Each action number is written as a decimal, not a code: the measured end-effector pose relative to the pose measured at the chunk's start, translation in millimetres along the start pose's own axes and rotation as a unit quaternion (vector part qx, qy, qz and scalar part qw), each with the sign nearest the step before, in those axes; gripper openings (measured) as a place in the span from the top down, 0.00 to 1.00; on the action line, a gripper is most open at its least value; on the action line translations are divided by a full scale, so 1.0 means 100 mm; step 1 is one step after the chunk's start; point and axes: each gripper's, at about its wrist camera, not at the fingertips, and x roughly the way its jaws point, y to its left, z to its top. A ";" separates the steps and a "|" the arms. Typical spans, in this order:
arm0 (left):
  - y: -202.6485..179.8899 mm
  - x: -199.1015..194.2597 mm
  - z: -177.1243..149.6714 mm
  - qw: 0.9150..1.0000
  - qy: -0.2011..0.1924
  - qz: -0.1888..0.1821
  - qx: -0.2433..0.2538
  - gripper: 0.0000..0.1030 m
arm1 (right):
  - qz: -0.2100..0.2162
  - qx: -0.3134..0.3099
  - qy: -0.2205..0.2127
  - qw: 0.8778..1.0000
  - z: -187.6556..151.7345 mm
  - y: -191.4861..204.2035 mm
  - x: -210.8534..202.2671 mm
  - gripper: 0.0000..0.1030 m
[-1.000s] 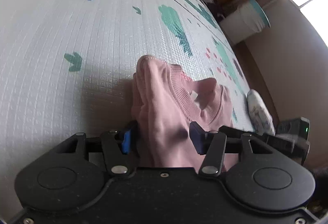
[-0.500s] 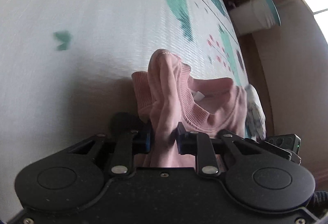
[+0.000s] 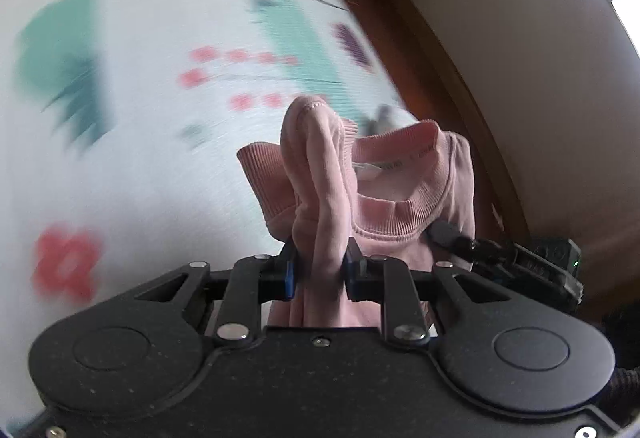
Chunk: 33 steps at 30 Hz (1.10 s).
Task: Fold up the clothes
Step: 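Lift the folded sweatshirt with both tools and carry it onto the white bundle, then open both tools and release the folded sweatshirt on the stack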
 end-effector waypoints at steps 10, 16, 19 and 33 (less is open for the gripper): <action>-1.09 1.23 0.82 0.994 -0.012 -0.082 0.072 0.81 | -0.048 -0.051 -0.150 0.986 1.10 -0.36 -1.04 0.79; -1.51 2.01 0.95 0.992 -0.026 -0.106 0.058 0.81 | -0.091 -0.050 -0.213 0.971 1.51 -0.69 -1.48 0.79; -1.64 2.36 0.97 0.996 -0.037 -0.062 0.055 0.70 | -0.112 0.011 -0.244 0.963 1.58 -1.09 -1.51 0.79; -1.42 1.93 0.33 0.986 -0.091 0.031 0.136 0.51 | -0.295 -0.176 -0.266 0.901 1.62 -1.05 -1.20 0.45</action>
